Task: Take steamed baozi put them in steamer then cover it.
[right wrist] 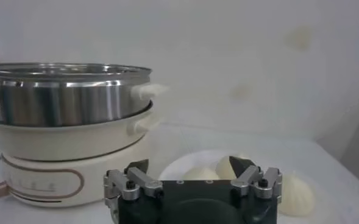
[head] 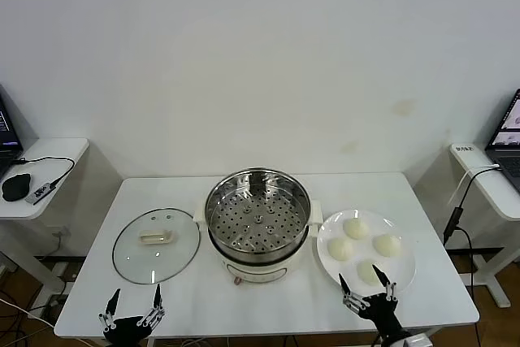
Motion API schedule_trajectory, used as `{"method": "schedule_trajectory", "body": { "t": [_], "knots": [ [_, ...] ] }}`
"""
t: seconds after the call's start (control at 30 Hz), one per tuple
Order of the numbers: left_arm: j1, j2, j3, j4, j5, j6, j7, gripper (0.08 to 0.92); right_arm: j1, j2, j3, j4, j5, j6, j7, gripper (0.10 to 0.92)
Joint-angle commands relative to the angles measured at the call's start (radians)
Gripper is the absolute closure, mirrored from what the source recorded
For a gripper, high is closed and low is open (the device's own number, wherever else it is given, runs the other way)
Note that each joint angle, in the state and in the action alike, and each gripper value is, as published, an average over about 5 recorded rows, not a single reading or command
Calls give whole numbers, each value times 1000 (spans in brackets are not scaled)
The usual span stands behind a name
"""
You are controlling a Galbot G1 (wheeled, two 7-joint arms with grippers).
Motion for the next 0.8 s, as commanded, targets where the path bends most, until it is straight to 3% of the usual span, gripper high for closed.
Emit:
{"method": "schedule_trajectory", "body": {
  "t": [0.03, 0.27, 0.47, 0.63, 0.8],
  "knots": [
    [0, 2, -5, -23, 43, 51, 14, 177, 17, -36, 16, 15, -36, -14, 17, 203],
    [-19, -2, -19, -3, 46, 18, -26, 177, 122, -212, 124, -18, -267, -38, -49, 203],
    [-26, -16, -28, 11, 85, -9, -38, 177, 260, -382, 133, -97, -455, -38, -221, 203],
    [-28, -10, -37, -5, 103, -13, -37, 177, 390, -555, 31, -155, -514, -52, -407, 203],
    [-36, -6, -47, -13, 106, -12, -35, 177, 593, -732, -187, -247, -464, -70, -510, 203]
  ]
}}
